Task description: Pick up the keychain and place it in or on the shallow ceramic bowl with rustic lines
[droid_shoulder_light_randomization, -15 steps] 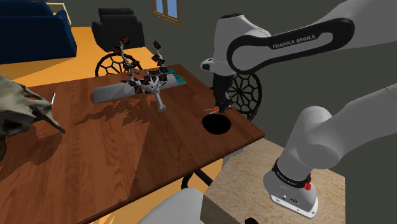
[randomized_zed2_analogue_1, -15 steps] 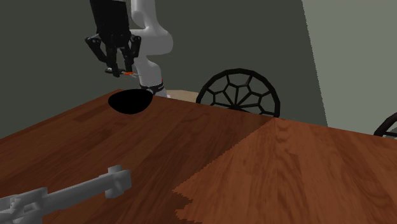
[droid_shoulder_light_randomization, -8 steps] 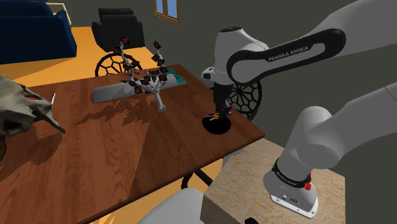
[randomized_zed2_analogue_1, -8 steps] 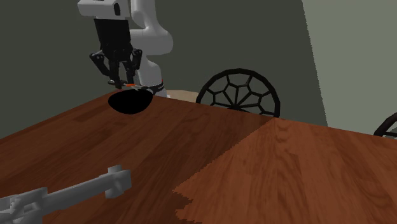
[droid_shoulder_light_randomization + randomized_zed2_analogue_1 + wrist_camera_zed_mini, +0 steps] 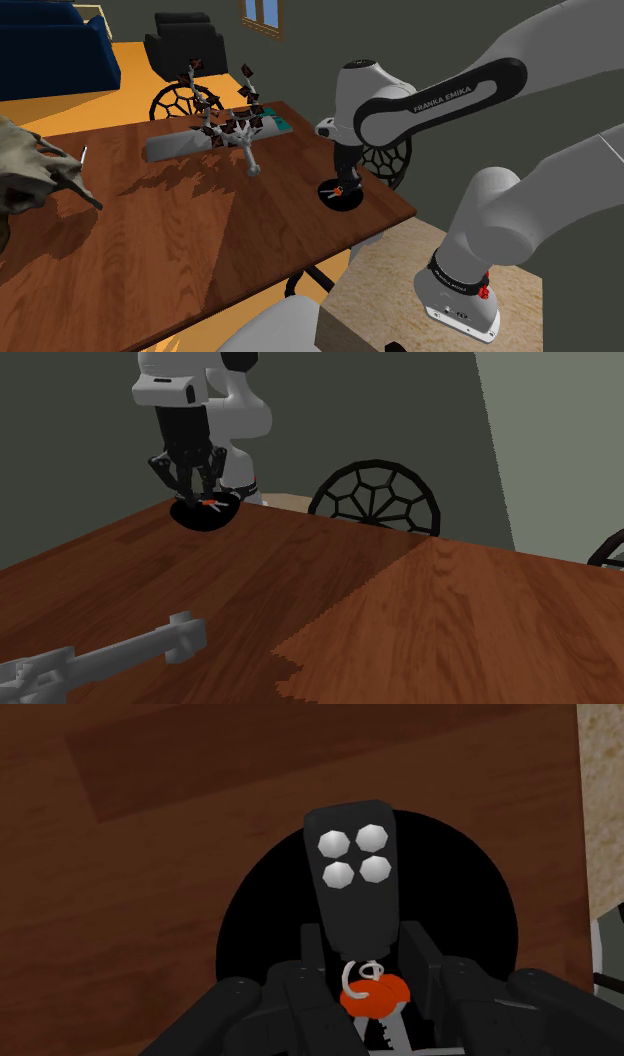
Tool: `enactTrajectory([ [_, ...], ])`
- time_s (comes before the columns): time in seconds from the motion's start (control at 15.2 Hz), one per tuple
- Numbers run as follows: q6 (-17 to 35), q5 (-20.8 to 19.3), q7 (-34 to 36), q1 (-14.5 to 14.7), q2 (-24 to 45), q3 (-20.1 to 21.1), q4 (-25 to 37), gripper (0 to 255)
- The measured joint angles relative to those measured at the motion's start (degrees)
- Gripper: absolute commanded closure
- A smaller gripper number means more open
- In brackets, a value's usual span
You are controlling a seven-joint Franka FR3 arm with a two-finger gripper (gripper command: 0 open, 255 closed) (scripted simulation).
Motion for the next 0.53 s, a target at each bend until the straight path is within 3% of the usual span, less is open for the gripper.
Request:
enactTrajectory([
  [0.26,0.1,0.0,0.0,0.0,0.0,0.0,-0.1,255],
  [0.33,0.1,0.0,0.0,0.0,0.0,0.0,-0.1,0],
  [0.53,0.2,0.0,0.0,0.0,0.0,0.0,-0.1,0],
])
